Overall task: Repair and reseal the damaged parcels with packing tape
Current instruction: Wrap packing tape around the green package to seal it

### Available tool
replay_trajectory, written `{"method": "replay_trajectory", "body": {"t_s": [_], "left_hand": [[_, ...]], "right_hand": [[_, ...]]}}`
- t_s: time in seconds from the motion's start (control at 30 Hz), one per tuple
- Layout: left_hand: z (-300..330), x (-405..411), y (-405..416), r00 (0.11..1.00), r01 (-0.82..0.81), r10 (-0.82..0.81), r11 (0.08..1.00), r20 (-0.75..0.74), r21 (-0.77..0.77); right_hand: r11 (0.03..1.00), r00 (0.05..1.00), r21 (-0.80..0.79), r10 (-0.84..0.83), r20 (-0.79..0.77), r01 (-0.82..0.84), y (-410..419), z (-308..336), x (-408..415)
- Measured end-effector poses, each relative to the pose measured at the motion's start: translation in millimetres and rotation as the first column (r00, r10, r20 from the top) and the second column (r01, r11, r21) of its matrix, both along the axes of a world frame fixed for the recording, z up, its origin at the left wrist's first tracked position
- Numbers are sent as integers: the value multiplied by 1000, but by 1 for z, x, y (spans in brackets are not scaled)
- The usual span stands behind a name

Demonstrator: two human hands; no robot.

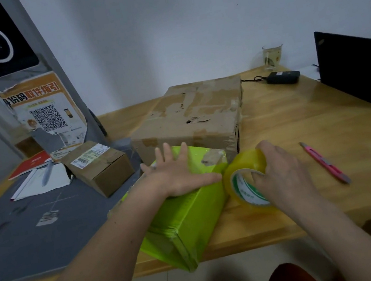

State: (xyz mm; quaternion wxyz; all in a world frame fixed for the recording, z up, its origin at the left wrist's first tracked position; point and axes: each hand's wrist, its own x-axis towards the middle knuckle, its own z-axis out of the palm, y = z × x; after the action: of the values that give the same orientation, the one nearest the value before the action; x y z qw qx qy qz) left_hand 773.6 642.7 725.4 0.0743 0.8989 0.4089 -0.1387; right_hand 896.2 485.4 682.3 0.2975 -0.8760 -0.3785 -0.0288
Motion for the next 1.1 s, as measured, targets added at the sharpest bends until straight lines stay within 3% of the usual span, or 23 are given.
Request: {"method": "replay_trajectory", "body": {"t_s": [0.13, 0.3, 0.4, 0.47, 0.57, 0.63, 0.7, 0.77, 0.87, 0.93, 1.0, 1.1], "left_hand": [[6, 0, 0, 998, -43, 45, 997, 46, -58], [-1, -8, -10, 966, -50, 45, 999, 253, 14], [5, -10, -5, 916, -101, 136, 989, 378, -113], [12, -12, -2, 824, -98, 210, 967, 526, -234], [17, -15, -3, 563, -9, 373, 895, 738, -445], [13, -18, -4, 423, 93, 535, 777, 731, -622], [5, -19, -4, 351, 238, 695, 582, 627, -778], [-7, -19, -12, 262, 375, 762, 485, 593, -790], [-28, -22, -17, 153, 272, 781, 556, 606, -785], [-29, -29, -20, 130, 171, 775, 596, 618, -784], [-25, -34, -12, 159, 96, 748, 638, 645, -764], [-12, -32, 4, 286, 149, 649, 696, 705, -702]], "right_hand": [[1000, 1000, -12, 8, 15, -7, 0, -5, -3], [999, 999, 5, 33, 3, -33, -2, -2, -7], [996, 996, 36, 84, 40, -86, -5, 12, -4], [982, 991, 152, 104, 80, -115, -7, 30, 2], [872, 988, 470, 82, 129, -134, -7, 59, 6], [768, 995, 633, 88, 47, -98, -3, 72, 5], [716, 979, 696, 172, -105, -51, 9, 79, -1], [699, 919, 713, 311, -241, -49, 23, 83, -7], [728, 890, 683, 344, -298, -52, 46, 82, -11], [792, 880, 607, 331, -340, -63, 60, 75, -15], [848, 868, 515, 343, -360, -122, 73, 66, -22], [879, 864, 450, 342, -369, -156, 89, 63, -30]]}}
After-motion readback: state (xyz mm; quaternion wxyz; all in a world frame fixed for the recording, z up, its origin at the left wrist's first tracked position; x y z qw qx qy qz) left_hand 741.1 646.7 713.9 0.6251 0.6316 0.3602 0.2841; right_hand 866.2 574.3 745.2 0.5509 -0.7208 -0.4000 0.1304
